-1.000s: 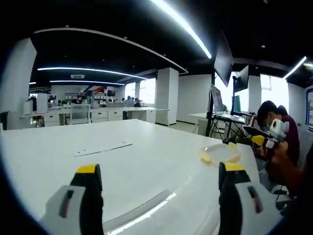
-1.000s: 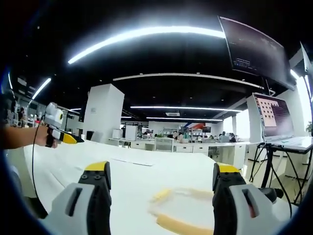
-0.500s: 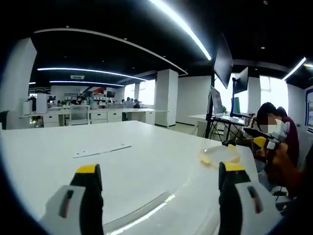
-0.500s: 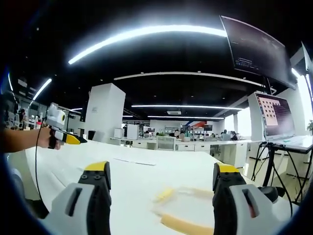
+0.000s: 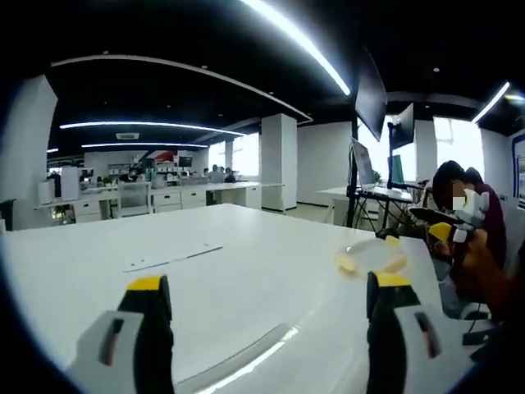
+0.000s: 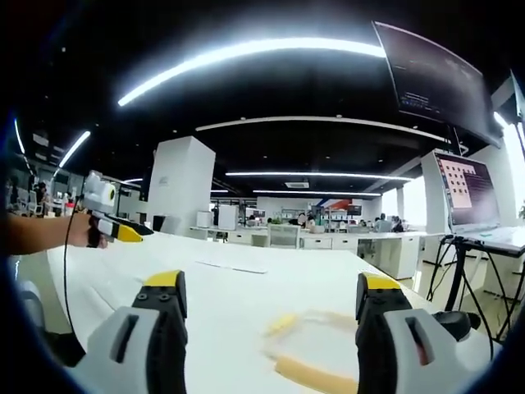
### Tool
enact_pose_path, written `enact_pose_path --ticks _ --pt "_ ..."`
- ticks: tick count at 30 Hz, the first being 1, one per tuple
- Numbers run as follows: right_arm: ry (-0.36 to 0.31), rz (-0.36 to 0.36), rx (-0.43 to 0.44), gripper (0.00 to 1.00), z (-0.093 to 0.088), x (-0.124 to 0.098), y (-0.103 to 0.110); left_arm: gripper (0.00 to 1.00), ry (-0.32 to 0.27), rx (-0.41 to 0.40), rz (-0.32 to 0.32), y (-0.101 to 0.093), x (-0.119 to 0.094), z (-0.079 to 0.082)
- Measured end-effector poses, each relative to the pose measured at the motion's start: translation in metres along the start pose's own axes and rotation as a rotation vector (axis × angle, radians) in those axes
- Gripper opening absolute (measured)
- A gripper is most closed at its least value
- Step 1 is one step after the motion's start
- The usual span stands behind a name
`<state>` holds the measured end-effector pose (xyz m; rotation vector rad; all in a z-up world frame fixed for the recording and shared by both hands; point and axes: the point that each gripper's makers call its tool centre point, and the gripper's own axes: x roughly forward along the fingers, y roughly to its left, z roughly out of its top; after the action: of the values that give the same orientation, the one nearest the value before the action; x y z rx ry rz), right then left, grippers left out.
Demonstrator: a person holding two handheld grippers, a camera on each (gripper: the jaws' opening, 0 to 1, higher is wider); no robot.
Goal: Snap each plastic latch of the storage box into its locked position after aligning the lid with the box until every specified latch is closed and the lid sits flush.
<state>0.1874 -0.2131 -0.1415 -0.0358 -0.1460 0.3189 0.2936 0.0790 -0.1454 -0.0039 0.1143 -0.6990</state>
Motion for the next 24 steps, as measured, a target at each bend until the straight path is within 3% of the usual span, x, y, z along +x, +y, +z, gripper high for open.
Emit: enact_pose_path --ticks 24 --pt "0.031 0.030 -0.002 0.85 -0.007 0.002 0.007 0.99 0.041 0.046 -0.016 -0.008 0.018 -0.005"
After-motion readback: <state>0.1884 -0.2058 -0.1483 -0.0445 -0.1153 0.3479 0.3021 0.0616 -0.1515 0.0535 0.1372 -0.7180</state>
